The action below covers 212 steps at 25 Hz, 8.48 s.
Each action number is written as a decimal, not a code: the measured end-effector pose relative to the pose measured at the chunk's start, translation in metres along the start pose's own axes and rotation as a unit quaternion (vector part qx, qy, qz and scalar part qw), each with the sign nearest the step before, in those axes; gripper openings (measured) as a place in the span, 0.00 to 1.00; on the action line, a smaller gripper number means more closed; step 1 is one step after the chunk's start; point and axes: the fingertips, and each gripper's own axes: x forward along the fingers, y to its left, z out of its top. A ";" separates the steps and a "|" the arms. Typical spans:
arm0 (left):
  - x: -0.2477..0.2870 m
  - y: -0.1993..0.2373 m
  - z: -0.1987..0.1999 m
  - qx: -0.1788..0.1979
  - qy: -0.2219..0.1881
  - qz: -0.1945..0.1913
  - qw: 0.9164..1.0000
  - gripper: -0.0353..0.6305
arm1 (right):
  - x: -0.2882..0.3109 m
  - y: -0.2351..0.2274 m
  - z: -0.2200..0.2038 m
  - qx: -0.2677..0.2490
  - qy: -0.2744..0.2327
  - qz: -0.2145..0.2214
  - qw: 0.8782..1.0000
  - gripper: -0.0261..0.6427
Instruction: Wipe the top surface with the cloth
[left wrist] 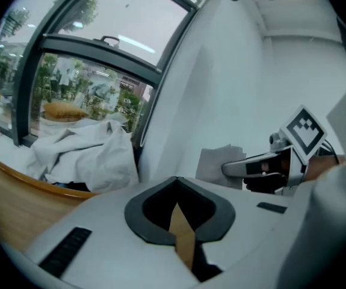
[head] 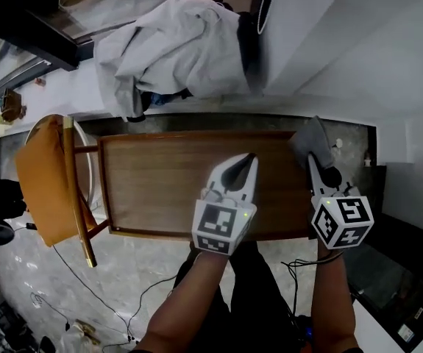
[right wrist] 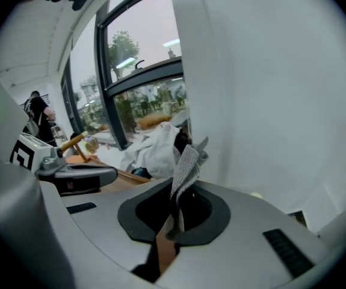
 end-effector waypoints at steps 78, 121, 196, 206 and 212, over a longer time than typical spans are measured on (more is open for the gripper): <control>-0.029 0.018 -0.057 -0.009 0.062 0.071 0.996 0.07 | 0.059 0.089 -0.083 0.022 0.130 0.124 0.983 0.08; 0.004 -0.032 -0.024 -0.032 0.011 0.067 0.997 0.07 | 0.007 0.046 -0.030 0.004 0.069 0.135 0.988 0.08; -0.034 -0.067 -0.089 -0.001 0.082 0.013 0.997 0.07 | 0.002 0.041 -0.137 0.020 0.169 0.071 0.983 0.08; 0.000 -0.111 -0.086 0.006 0.082 -0.014 0.997 0.07 | -0.030 -0.027 -0.128 0.004 0.171 0.008 0.985 0.08; 0.013 -0.127 -0.088 0.006 0.082 -0.022 0.996 0.07 | -0.046 -0.066 -0.133 -0.001 0.182 -0.024 0.983 0.08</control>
